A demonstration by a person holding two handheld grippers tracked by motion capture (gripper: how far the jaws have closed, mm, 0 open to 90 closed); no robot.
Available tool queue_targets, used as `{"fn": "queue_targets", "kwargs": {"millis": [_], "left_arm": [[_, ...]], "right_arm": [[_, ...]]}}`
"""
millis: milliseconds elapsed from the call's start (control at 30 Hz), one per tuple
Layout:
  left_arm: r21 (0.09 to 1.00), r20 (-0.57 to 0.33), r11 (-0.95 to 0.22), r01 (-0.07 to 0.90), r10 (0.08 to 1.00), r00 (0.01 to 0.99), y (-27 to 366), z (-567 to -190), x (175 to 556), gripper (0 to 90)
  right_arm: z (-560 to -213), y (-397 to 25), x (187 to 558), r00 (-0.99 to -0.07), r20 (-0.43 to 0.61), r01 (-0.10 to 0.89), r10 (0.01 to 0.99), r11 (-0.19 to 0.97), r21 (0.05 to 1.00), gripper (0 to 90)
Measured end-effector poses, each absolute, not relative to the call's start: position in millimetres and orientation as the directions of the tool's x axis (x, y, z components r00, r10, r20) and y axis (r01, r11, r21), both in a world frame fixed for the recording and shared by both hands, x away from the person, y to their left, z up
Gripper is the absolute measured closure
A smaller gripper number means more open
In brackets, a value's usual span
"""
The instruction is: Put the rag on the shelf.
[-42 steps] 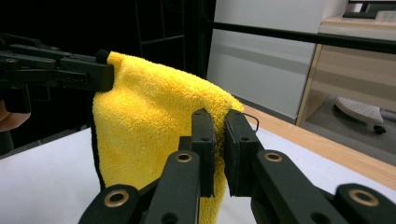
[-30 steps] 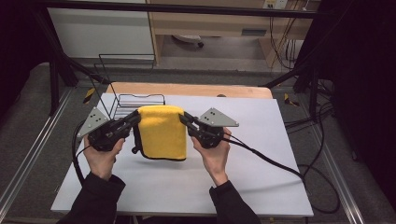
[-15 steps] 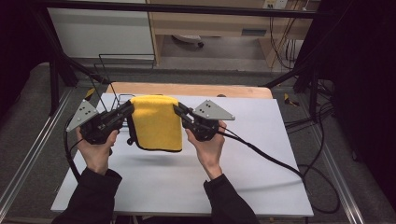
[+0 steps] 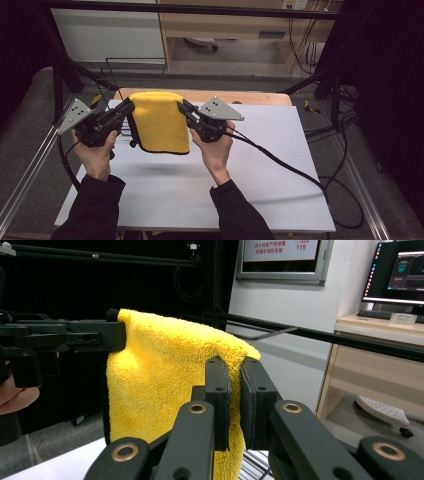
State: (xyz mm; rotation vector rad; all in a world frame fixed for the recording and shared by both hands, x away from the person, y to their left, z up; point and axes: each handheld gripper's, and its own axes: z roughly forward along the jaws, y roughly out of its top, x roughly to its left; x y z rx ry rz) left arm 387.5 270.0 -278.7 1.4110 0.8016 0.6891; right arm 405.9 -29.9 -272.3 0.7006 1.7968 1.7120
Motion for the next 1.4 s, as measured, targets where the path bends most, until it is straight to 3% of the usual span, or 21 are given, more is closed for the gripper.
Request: {"fn": "queue_targets", "kwargs": {"millis": [1400], "left_arm": [[0.989,-0.079,0.130,-0.066,0.856,0.511,306,-224,408,81.5]], "right_arm": [[-215,19,436,-0.692,-0.076,-0.099,0.718,0.010,0.995,84.2]]}}
